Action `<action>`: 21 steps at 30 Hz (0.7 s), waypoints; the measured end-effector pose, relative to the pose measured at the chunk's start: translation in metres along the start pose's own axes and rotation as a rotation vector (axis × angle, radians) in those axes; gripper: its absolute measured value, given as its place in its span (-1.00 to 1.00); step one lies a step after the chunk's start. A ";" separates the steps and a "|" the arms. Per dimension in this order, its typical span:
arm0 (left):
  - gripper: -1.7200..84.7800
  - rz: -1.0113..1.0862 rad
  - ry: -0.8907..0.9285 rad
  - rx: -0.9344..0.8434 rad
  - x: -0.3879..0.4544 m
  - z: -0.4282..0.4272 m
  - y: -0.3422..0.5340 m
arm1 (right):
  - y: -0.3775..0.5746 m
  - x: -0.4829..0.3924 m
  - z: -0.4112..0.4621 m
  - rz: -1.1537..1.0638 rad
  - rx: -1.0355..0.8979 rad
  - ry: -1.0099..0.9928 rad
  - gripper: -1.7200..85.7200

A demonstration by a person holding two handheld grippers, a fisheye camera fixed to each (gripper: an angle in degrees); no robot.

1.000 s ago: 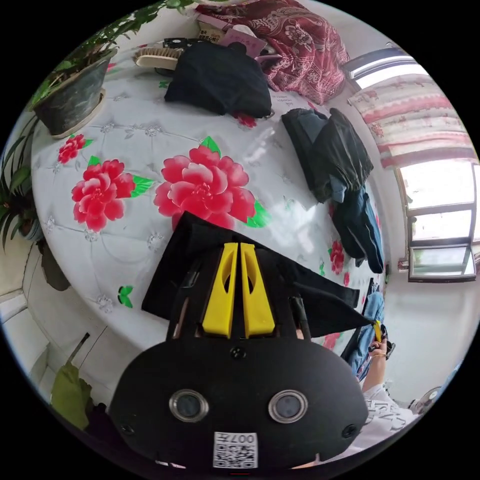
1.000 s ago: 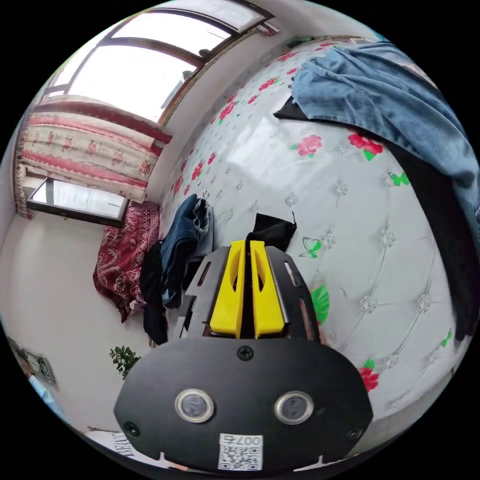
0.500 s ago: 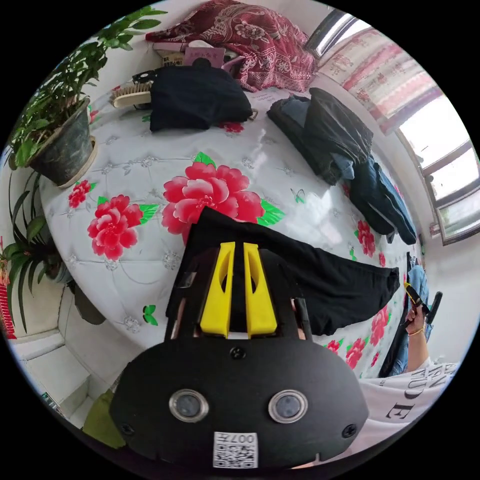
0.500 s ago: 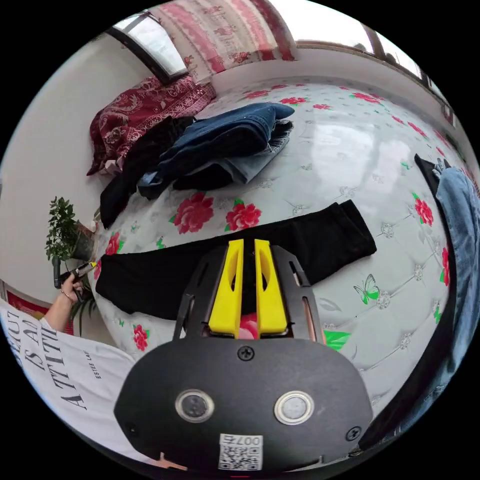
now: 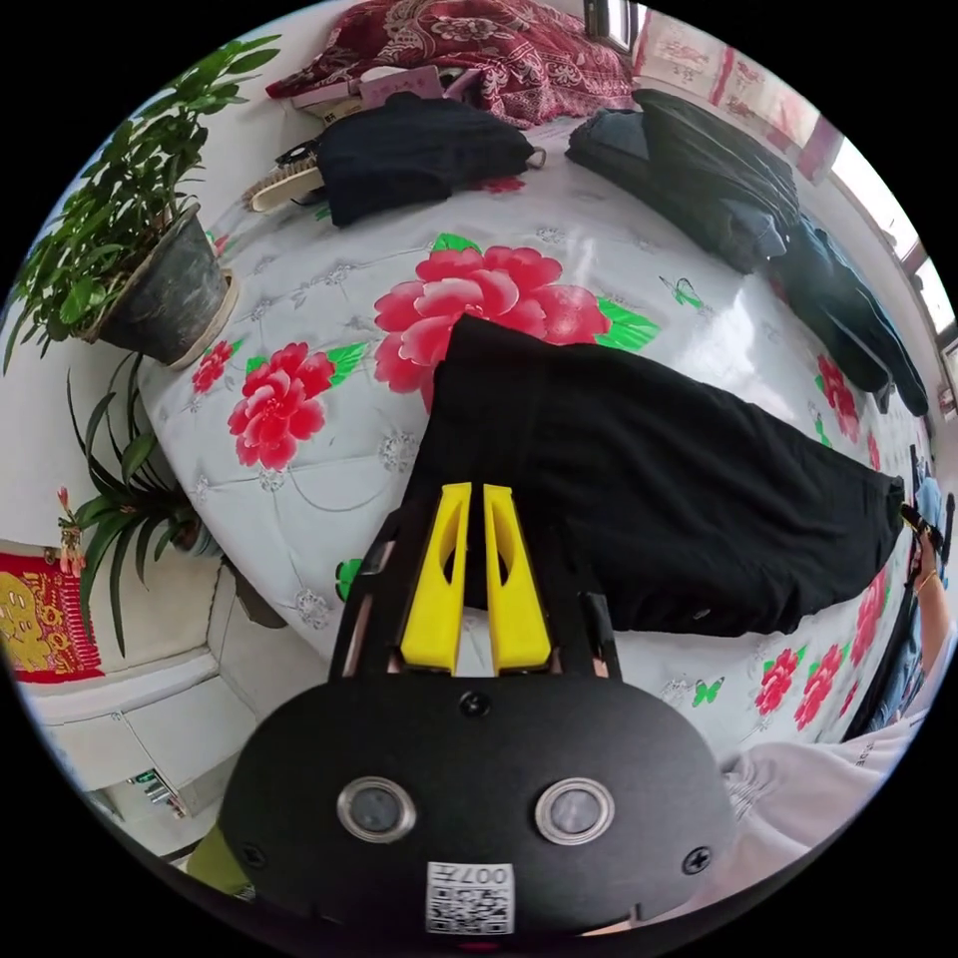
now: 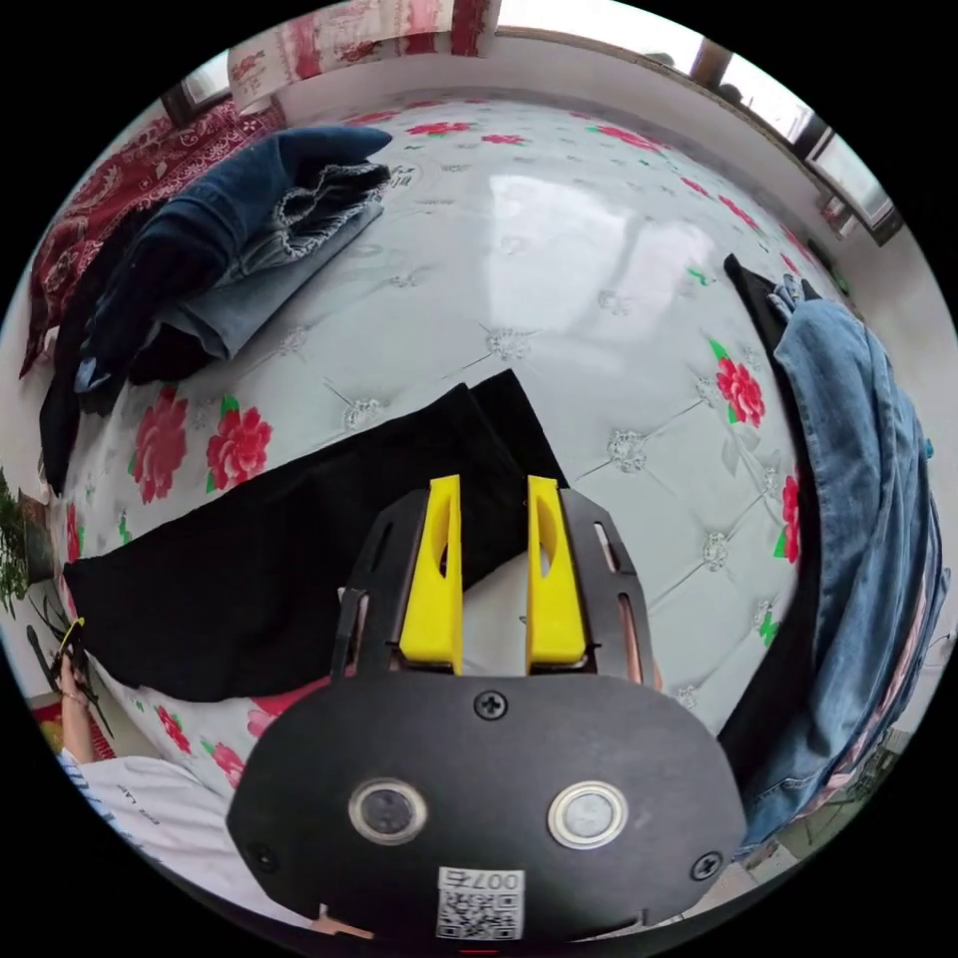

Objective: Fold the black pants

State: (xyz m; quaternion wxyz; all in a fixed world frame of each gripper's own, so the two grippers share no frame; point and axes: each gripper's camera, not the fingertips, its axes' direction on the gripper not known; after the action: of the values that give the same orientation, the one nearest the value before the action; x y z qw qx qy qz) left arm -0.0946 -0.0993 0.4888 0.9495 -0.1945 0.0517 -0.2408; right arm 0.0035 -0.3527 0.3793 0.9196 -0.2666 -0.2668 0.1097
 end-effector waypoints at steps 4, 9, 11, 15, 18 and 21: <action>-0.98 0.046 -0.093 -0.029 0.011 0.003 0.001 | -0.002 0.004 -0.014 0.011 0.032 0.026 -0.88; -0.98 0.061 -0.228 0.011 0.035 0.011 0.020 | 0.003 0.042 -0.043 0.104 0.222 -0.022 -0.83; -0.98 0.033 -0.222 0.021 0.036 0.013 0.019 | -0.005 0.049 -0.016 0.127 0.129 -0.070 -0.81; -0.97 -0.020 -0.124 0.003 0.022 0.006 0.013 | 0.021 0.036 -0.014 0.186 0.188 0.007 -0.80; -0.98 -0.067 -0.112 0.034 0.010 -0.006 0.020 | 0.072 -0.013 -0.034 -0.011 0.322 -0.264 -0.81; -0.98 -0.035 -0.046 0.085 0.008 -0.015 0.027 | 0.129 -0.094 -0.023 -0.300 0.230 -0.655 -0.82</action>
State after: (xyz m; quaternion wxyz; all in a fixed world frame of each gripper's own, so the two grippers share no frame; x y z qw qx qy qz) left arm -0.0786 -0.0860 0.4642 0.9535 -0.1604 0.0161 -0.2549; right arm -0.0694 -0.2873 0.2514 0.8153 -0.0705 -0.5687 0.0826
